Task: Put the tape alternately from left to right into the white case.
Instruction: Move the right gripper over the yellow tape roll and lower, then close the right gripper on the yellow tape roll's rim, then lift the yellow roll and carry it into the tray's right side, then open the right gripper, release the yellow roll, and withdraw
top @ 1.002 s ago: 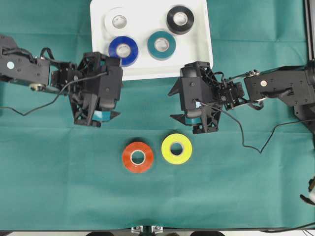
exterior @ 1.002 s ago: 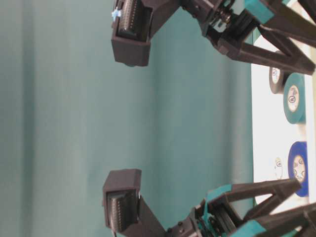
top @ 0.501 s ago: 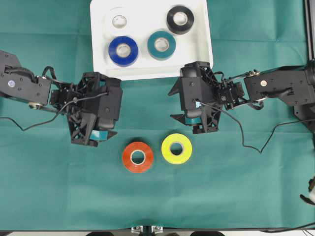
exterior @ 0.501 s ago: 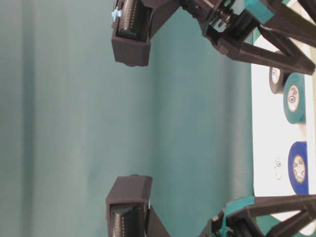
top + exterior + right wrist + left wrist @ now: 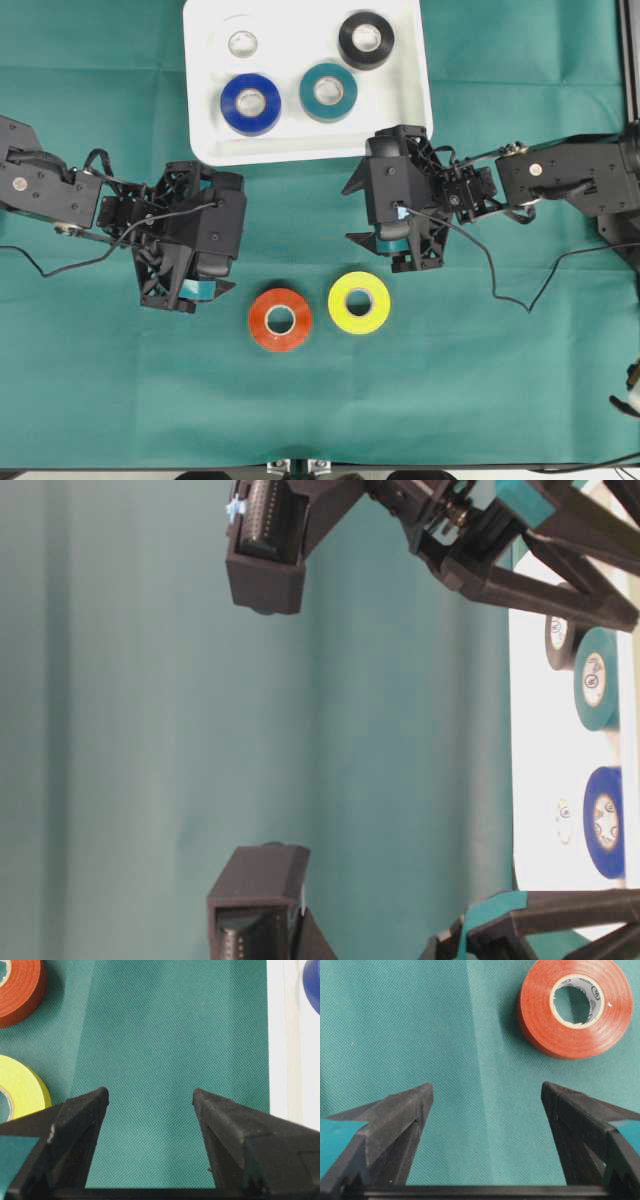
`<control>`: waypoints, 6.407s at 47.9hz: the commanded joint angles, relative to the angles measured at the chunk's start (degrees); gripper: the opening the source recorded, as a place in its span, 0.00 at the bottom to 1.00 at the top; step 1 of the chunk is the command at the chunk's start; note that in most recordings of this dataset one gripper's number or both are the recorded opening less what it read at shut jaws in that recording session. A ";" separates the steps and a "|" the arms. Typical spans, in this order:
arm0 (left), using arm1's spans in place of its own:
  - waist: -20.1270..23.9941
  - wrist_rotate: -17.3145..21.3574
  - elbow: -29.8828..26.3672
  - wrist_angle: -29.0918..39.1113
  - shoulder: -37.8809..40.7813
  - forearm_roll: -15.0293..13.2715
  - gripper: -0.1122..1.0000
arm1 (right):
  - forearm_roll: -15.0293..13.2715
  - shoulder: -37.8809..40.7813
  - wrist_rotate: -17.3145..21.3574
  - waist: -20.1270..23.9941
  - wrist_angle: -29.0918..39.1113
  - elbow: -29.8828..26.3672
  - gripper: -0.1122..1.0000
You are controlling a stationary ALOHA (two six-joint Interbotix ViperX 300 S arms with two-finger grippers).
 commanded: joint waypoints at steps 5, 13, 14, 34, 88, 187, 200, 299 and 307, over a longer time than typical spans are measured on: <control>-0.18 -0.09 -0.53 -0.26 -0.62 -0.09 0.53 | 0.18 -1.41 0.26 0.35 -0.44 -0.44 0.78; -0.18 -0.09 -0.53 -0.26 -0.70 -0.09 0.54 | 0.18 -1.41 1.58 2.64 -0.26 -0.44 0.78; -0.18 -0.09 -0.53 -0.26 -0.62 -0.09 0.54 | 0.18 -1.41 1.85 2.99 -0.26 -0.44 0.78; -0.18 -0.09 -0.70 -0.53 -0.62 -0.09 0.54 | 0.18 -0.97 8.70 9.05 0.70 -0.44 0.78; -0.18 -0.09 -0.70 -0.53 -0.62 -0.09 0.54 | 0.00 8.35 10.63 10.28 0.79 -3.78 0.77; -0.18 -0.09 -0.70 -0.62 -0.62 -0.09 0.53 | -10.81 -4.22 9.58 -13.36 8.26 -3.87 0.35; -0.18 -0.09 -0.70 -0.53 -0.62 -0.09 0.53 | -11.16 -4.22 9.58 -16.61 7.03 -2.20 0.35; -0.18 -0.09 -0.79 -0.53 -0.62 -0.09 0.53 | -11.95 -4.22 9.58 -22.85 7.73 0.88 0.75; -0.18 -0.09 -0.88 -0.53 -0.62 -0.09 0.53 | -11.95 -4.22 9.58 -22.94 7.65 0.79 0.76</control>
